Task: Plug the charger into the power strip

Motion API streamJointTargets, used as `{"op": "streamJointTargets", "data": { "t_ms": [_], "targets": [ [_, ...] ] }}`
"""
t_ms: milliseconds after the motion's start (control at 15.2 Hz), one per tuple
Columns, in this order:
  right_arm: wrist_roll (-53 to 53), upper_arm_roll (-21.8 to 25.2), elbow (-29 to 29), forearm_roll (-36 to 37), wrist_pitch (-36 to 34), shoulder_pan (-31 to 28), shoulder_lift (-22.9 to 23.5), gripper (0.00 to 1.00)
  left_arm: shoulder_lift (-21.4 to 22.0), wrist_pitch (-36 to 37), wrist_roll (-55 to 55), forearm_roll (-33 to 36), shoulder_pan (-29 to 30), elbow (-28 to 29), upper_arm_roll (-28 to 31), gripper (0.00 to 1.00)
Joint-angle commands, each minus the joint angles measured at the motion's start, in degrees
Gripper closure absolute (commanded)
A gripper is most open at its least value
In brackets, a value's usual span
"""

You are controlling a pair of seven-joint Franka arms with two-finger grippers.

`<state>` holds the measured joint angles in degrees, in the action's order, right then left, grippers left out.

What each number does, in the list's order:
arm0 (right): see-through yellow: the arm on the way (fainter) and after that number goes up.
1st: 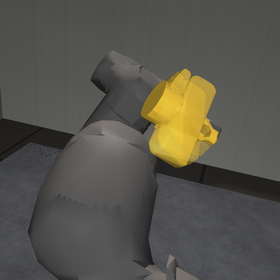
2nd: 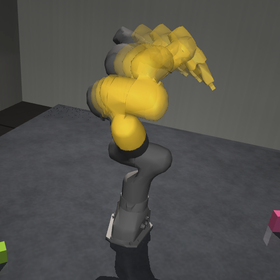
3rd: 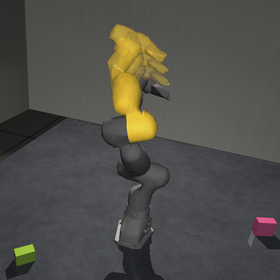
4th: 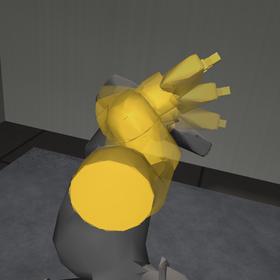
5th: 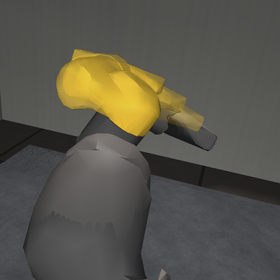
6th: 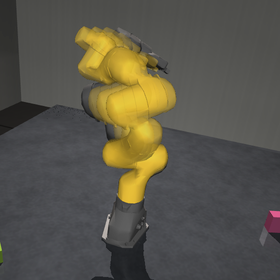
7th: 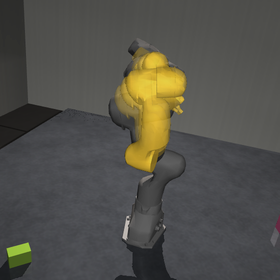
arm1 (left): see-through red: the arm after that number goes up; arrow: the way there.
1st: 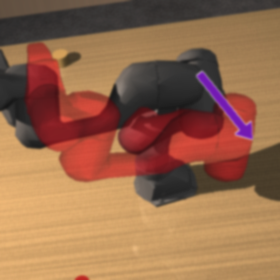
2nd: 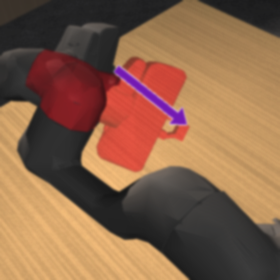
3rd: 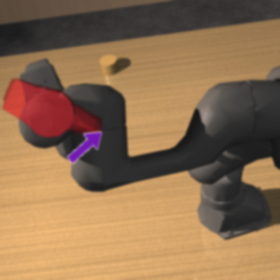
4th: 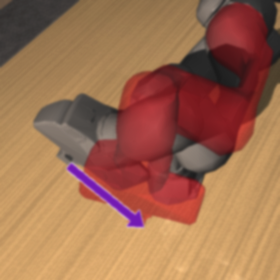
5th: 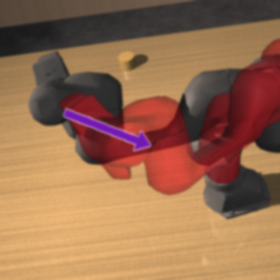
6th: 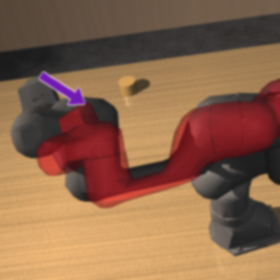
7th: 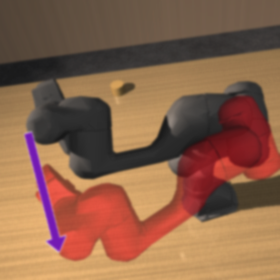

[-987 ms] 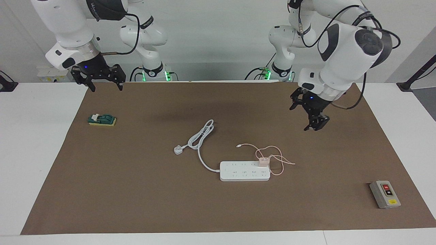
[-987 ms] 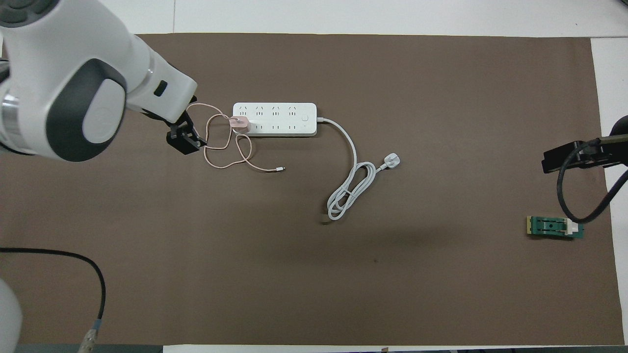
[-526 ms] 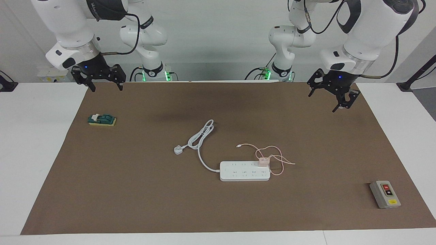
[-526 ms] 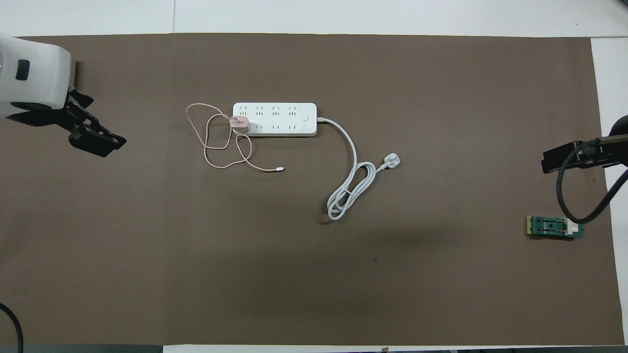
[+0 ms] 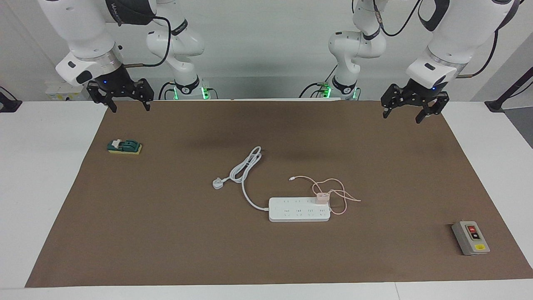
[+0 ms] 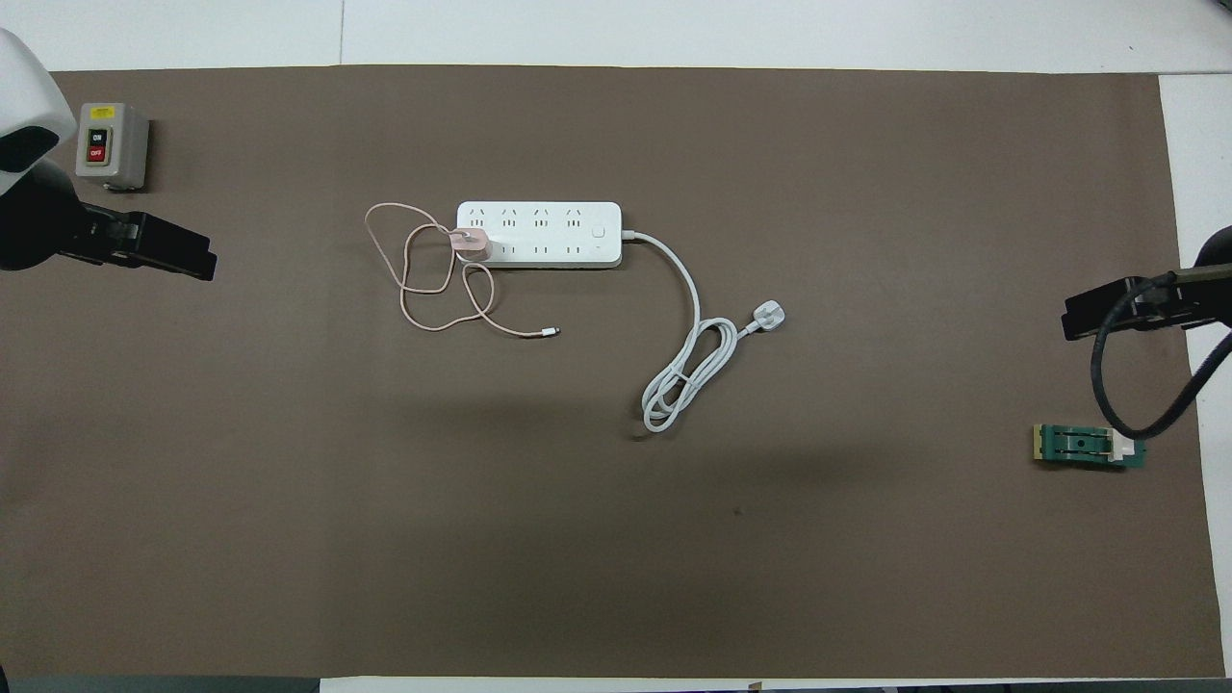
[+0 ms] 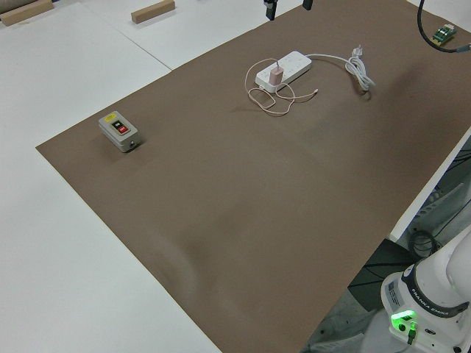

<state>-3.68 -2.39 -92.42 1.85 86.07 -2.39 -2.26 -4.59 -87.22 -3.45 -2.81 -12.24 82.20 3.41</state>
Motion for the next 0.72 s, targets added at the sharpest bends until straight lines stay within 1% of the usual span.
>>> {"op": "streamJointTargets", "data": {
  "t_ms": [0, 132, 197, 329, 395, 592, 658],
  "targets": [
    [0.86, -0.6, -0.92, 0.17, 0.77, -0.69, -0.64, 0.0, 1.78, 0.56, 2.31, 1.06, 0.37, 2.08, 0.19, 0.0],
    [0.86, -0.6, -0.92, 0.17, 0.86, -0.77, -0.64, 0.0, 2.12, 0.56, 2.57, 1.06, 0.38, 2.78, 0.1, 0.0],
    [0.86, -0.6, -0.92, 0.17, 0.86, -0.69, -0.64, 0.0, 2.82, 0.39, 2.83, 1.06, 0.2, 4.0, 0.1, 0.0],
    [0.86, -0.6, -0.92, 0.17, 0.86, -0.69, -0.56, 0.0, 3.35, 0.3, 7.55, 1.06, 0.46, 4.98, 0.02, 0.0],
    [0.86, -0.6, -0.92, 0.17, 0.86, -0.69, -0.64, 0.0, 3.45, 0.99, 8.97, 1.06, 0.46, 4.9, 0.19, 0.0],
    [0.86, -0.6, -0.92, 0.17, 0.86, -0.69, -0.64, 0.0, 3.45, 6.61, 8.99, 1.14, 1.07, 4.11, 0.19, 0.0],
    [0.86, -0.6, -0.83, 0.17, 0.86, -0.69, -0.64, 0.0, 3.36, 7.32, 8.9, 0.88, 1.77, 3.58, 0.36, 0.0]
  ]
}}
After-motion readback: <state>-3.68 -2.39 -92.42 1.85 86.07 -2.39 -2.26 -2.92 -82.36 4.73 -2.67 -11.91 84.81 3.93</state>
